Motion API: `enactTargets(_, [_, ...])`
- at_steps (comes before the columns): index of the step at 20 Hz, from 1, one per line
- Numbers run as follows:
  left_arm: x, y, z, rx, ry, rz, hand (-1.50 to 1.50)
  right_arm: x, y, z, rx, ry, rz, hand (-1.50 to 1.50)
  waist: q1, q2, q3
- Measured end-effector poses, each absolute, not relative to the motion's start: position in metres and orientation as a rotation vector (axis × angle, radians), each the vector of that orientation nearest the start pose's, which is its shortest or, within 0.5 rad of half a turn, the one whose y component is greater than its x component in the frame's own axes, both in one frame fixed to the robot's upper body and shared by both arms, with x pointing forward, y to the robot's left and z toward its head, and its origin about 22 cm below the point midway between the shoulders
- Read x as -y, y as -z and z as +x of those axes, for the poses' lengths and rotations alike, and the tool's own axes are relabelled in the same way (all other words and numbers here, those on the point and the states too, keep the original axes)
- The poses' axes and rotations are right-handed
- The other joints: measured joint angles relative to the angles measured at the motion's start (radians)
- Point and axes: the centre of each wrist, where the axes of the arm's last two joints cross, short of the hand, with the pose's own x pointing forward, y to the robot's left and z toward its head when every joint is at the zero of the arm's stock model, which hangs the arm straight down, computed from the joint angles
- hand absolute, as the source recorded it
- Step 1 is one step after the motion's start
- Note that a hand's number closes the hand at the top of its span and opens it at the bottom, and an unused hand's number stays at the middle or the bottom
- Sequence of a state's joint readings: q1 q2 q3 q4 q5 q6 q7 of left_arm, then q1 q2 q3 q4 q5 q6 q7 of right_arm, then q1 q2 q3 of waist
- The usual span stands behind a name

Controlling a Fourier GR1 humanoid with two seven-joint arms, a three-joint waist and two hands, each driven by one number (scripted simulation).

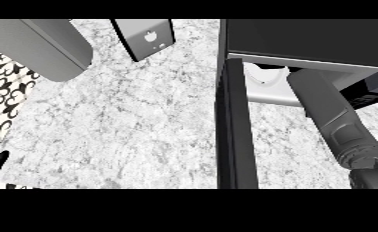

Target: Pick up the milk, place it into the microwave and close the microwave

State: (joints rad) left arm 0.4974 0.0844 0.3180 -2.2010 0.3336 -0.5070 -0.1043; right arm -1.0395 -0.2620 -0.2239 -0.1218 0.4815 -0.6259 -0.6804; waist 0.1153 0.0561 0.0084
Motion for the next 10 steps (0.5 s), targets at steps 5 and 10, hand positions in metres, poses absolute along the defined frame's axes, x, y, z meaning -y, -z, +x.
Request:
enactTargets(5, [-0.320,-0.084,0.105,1.904,0.167,-0.148,-1.50,0.246,-0.025,0.433,1.897,-0.482,-0.728,-1.50,-0.015,-0.007,-0.001])
enactTargets(10, [-0.310,-0.084,0.111,1.905,0.194,-0.203,-1.50,0.247,-0.014,0.427,1.930,-0.391,-0.566,-1.50,-0.035,-0.017,-0.002])
